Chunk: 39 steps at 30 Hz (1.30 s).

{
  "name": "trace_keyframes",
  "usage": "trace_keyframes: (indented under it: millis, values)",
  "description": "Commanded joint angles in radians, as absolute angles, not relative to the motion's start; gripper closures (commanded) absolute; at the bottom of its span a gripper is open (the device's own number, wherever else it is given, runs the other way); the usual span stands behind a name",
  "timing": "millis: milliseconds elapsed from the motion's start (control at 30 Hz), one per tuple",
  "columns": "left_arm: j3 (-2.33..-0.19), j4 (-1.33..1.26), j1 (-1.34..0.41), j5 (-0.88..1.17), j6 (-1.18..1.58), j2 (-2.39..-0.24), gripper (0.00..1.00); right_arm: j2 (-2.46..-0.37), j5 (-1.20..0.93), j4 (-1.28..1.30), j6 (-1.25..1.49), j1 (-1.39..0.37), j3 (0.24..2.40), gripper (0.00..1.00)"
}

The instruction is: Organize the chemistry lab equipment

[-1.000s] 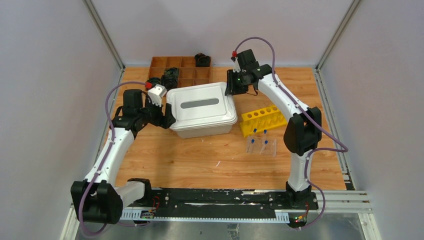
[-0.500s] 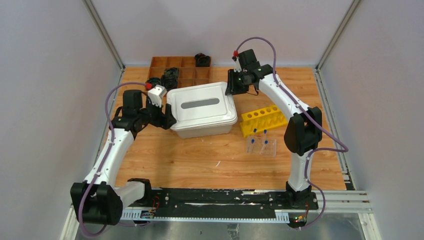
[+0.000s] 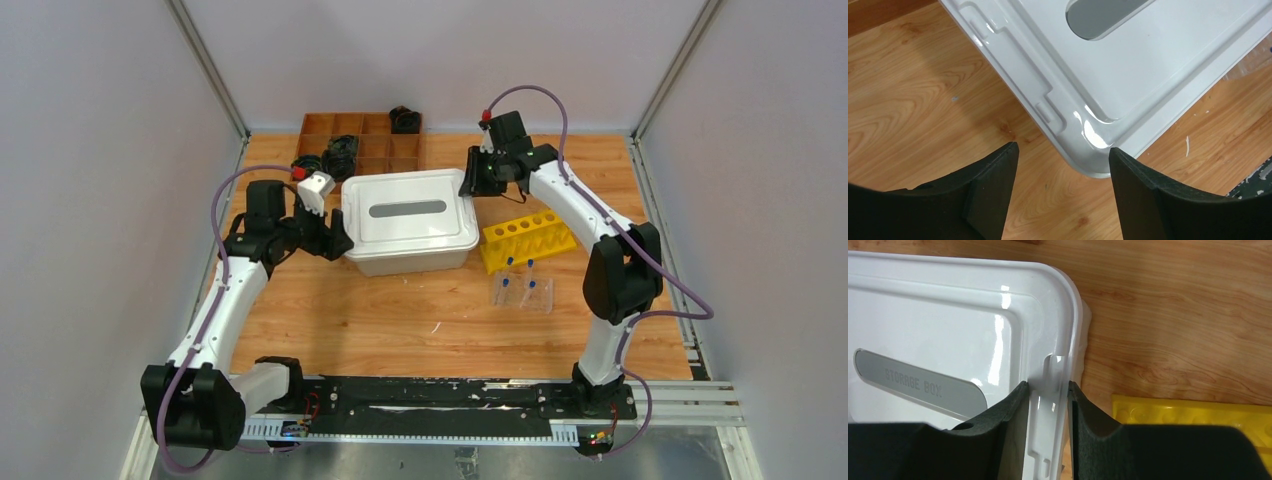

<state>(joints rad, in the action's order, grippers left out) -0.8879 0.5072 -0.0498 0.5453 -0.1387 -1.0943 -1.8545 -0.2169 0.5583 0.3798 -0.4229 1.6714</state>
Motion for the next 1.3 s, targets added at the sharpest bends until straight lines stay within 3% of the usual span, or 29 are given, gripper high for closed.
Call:
trace_keyframes:
  millis: [0, 267, 600, 800, 1033, 1100, 1200, 1267]
  values:
    - [-0.903, 0.51, -0.059, 0.515, -0.165, -1.078, 0.28, -1.831, -0.187, 0.612, 0.392, -0.407, 1.59, 0.7]
    - [-0.905, 0.494, -0.059, 0.458, -0.16, -1.083, 0.29, -1.859, -0.232, 0.6, 0.404, -0.438, 1.579, 0.68]
    - [-0.884, 0.432, -0.059, 0.368, -0.2, -1.149, 0.32, -1.695, 0.052, 0.472, 0.565, -0.462, 1.344, 0.68]
    - [-0.904, 0.38, -0.059, 0.377, -0.17, -1.217, 0.32, -1.645, 0.051, 0.446, 0.624, -0.47, 1.304, 0.67]
    - [-0.976, 0.425, -0.059, 0.328, -0.175, -1.225, 0.3, -1.641, 0.046, 0.523, 0.573, -0.477, 1.391, 0.51]
    - [-1.028, 0.484, -0.057, 0.31, -0.185, -1.214, 0.23, -1.606, 0.079, 0.554, 0.543, -0.472, 1.424, 0.43]
    - [-1.1, 0.542, -0.057, 0.281, -0.19, -1.168, 0.03, -1.541, 0.137, 0.6, 0.499, -0.463, 1.488, 0.29]
    - [-1.144, 0.581, -0.05, 0.267, -0.202, -1.136, 0.0, -1.488, 0.173, 0.618, 0.469, -0.459, 1.536, 0.15]
